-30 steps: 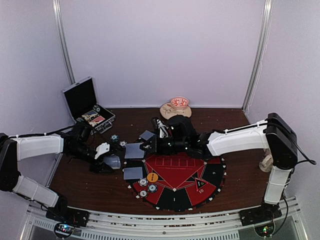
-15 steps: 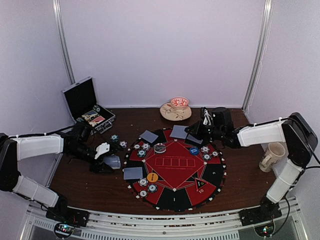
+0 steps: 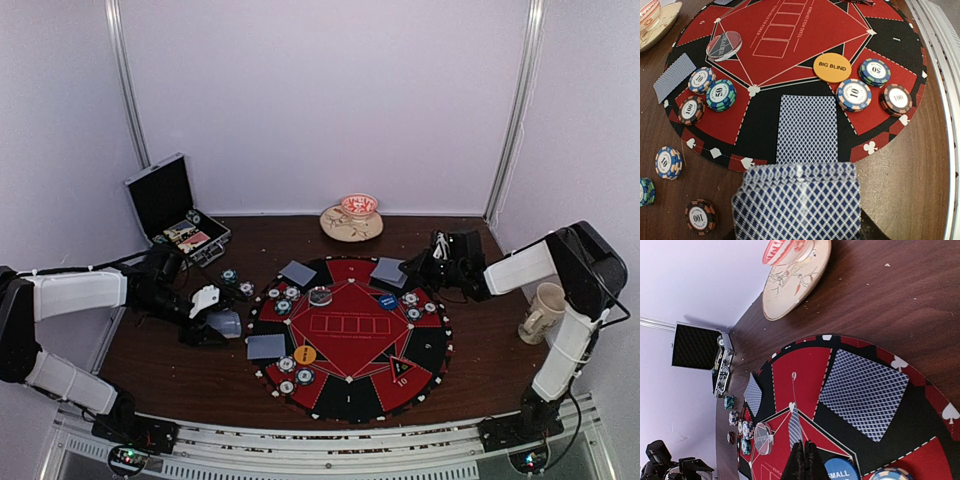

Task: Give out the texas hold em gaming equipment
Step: Distribute the poker card in the small blind area.

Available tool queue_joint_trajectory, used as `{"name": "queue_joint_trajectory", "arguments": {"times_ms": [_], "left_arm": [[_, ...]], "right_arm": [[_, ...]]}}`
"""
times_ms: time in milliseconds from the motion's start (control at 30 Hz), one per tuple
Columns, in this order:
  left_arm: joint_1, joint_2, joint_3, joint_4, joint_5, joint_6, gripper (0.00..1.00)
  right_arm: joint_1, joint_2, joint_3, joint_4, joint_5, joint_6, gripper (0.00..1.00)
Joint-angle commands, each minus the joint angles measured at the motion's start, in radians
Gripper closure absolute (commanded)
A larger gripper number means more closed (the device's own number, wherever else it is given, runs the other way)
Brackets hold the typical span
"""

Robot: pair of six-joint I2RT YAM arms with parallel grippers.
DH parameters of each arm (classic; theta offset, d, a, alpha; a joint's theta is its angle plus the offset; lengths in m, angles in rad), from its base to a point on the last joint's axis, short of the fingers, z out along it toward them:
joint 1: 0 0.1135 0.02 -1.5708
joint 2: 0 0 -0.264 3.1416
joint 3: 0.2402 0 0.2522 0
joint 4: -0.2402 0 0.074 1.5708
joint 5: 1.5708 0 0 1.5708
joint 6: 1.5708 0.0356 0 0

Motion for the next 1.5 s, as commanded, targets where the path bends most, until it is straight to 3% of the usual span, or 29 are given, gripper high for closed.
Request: {"name": "queue_joint_trajectory", "arguments": {"times_ms": [0,700,1067,1467], "left_arm": [[0.007,0.001,0.001,0.026,0.015,0.012,0.48],[0.006,0.011,0.002,0.025,0.014,0.014,0.48],[0.005,0.012,0.002,0.024,0.014,0.013,0.48],[0.005,0.01,0.002,0.025,0.015,0.013,0.48]], "right_arm": [[-0.038,0.045,0.004,0.048,-0.025,0.013,1.0],[-0.078,0.189,0.069,0.104,-0.04,0.043,0.99],[-0.078,0.167,0.085,0.013,0.004,0.0,0.69],[-0.075,0.108,0.121,-0.14,0.105,-0.064,0.57]]}}
